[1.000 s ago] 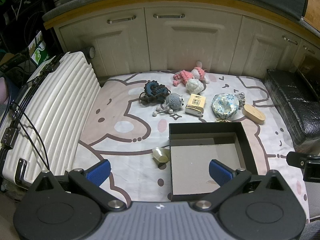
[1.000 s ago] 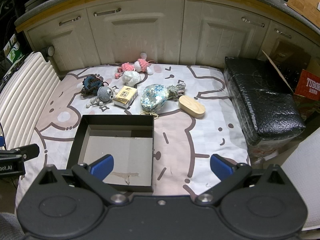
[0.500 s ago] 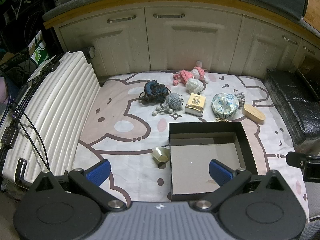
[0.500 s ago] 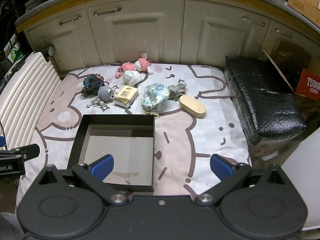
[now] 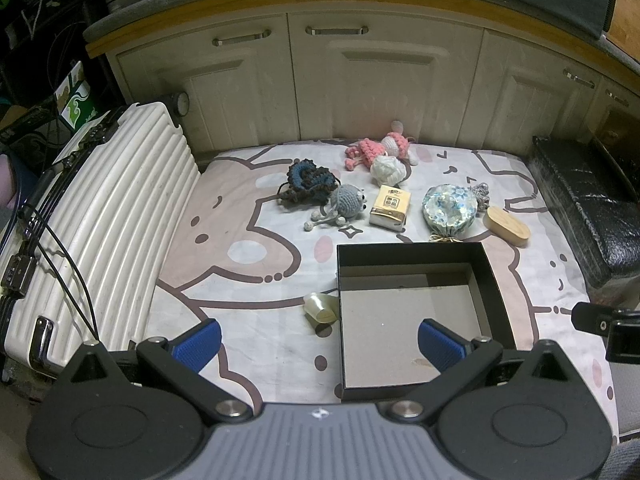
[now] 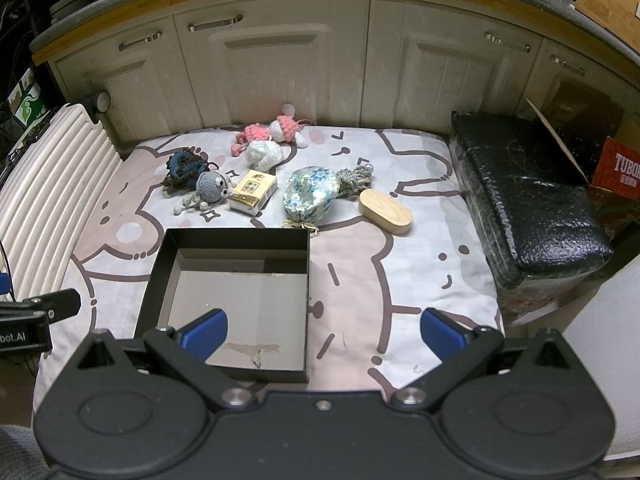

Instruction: Organize objects

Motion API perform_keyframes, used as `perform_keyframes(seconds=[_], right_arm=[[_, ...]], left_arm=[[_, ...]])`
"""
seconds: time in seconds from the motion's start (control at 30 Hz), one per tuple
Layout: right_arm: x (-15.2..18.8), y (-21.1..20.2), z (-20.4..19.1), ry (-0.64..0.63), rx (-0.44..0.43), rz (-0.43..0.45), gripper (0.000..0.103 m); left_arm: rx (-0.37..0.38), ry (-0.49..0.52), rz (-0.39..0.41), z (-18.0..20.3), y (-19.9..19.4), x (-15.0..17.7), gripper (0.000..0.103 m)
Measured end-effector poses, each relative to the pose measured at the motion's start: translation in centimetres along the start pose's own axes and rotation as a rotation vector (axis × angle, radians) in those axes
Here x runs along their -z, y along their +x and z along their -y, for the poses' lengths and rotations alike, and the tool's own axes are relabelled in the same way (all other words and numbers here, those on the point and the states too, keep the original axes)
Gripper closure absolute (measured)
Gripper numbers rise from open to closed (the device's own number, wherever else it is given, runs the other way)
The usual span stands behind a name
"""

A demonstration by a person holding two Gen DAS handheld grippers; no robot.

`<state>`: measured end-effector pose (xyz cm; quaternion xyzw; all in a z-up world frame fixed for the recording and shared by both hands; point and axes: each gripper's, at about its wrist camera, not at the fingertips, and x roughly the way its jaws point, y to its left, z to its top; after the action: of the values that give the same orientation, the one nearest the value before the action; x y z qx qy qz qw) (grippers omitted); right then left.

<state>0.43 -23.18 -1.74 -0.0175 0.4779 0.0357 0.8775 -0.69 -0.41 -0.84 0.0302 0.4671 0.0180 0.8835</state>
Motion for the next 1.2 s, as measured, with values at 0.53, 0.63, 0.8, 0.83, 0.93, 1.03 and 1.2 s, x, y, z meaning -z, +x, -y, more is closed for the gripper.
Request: perform_keyframes(seconds=[0.53, 0.63, 0.8, 0.83, 0.93, 1.03, 1.2], right_arm=[[-0.1, 0.0, -0.1, 0.001, -0.001, -0.001, 0.0], [-0.2, -0.1, 0.0, 0.001, -0.001, -0.001, 0.0], [-0.2, -0.1, 0.0, 0.002, 0.0, 0.0, 0.0], [-0.2, -0.1, 0.0, 0.003, 0.001, 0.004, 0.0], [-0.1, -0.6, -0.2, 0.006, -0.006, 0.022, 0.0], [-0.2, -1.3, 0.1, 0.02, -0.016, 0.053, 0.0], [-1.3, -2.7, 0.1, 0.015, -0.005, 0.148, 0.0]], left_arm=[[0.001, -0.002, -0.002, 0.1, 0.0, 0.1, 0.0], [0.001, -0.003, -0.003, 0.1, 0.0, 0.1, 0.0], [-0.008, -0.007, 0.015, 0.0, -0.2, 0.1, 0.0], [-0.01, -0.01, 0.021, -0.1, -0.4, 0.2, 0.0], [-0.025, -0.016, 0.052, -0.2, -0.8, 0.0, 0.0], [-0.024, -0.018, 0.098, -0.3, -1.5, -0.5, 0.0], [-0.017, -0.016, 0.15, 0.0, -2.2, -2.5, 0.0]])
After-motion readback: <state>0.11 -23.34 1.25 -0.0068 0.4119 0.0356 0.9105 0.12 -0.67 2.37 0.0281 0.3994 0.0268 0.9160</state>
